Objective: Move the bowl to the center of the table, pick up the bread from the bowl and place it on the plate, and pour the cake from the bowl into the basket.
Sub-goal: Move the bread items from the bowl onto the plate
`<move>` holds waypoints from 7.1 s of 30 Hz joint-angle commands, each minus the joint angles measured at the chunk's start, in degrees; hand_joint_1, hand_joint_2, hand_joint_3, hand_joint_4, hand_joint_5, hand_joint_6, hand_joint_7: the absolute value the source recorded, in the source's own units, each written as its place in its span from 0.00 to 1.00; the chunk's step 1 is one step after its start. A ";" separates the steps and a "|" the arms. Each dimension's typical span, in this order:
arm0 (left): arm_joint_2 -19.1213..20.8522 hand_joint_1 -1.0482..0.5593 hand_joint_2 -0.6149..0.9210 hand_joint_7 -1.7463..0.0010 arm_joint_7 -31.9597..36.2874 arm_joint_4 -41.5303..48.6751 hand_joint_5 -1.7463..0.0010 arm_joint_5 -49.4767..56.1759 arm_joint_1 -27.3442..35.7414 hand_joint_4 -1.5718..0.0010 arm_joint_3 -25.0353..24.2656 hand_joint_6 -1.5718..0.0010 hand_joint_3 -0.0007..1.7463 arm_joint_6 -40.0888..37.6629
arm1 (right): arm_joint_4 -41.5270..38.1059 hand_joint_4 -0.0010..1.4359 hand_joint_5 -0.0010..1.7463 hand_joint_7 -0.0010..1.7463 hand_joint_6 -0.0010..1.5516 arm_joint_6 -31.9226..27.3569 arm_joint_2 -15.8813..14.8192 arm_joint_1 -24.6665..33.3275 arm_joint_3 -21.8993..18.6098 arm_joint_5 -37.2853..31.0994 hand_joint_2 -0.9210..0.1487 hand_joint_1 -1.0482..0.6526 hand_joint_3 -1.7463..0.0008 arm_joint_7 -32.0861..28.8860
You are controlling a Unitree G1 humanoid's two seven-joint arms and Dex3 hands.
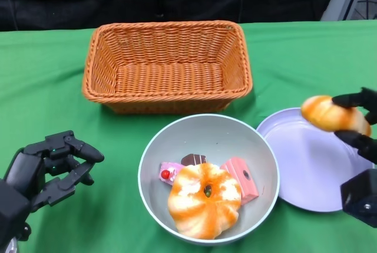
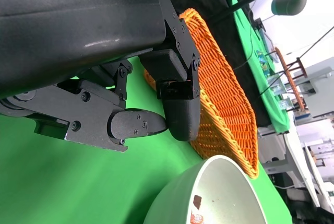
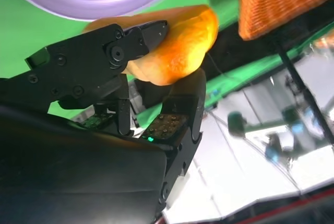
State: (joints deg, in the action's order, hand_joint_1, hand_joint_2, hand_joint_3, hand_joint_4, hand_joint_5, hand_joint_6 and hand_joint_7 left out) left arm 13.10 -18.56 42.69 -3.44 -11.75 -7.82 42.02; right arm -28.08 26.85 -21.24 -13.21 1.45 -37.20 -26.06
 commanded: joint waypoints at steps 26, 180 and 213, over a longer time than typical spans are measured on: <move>1.15 0.56 0.96 0.41 0.21 -0.01 0.20 -0.30 0.51 0.50 -0.34 0.47 0.29 0.48 | 21.53 0.46 0.35 0.00 0.43 -30.58 -9.02 -0.87 19.54 -8.25 0.00 0.48 0.97 48.43; 0.92 0.56 0.95 0.41 1.82 -1.08 0.21 -0.06 1.04 0.49 -0.39 0.47 0.31 1.39 | 14.57 0.36 0.01 0.01 0.41 -10.35 1.17 -10.06 33.54 -14.38 0.07 0.24 1.00 39.62; 0.60 0.57 0.98 0.40 1.87 -1.13 0.20 -0.50 1.01 0.49 -0.35 0.47 0.28 0.94 | -2.24 0.51 0.73 0.02 0.72 -2.29 4.88 -13.08 35.07 -13.88 0.00 0.48 0.98 14.34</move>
State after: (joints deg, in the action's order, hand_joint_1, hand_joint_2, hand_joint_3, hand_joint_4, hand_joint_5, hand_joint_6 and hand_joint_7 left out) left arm 13.18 -17.62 41.35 -4.00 -10.68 -7.84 42.68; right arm -28.49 25.69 -16.10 -27.18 36.28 -50.89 -12.70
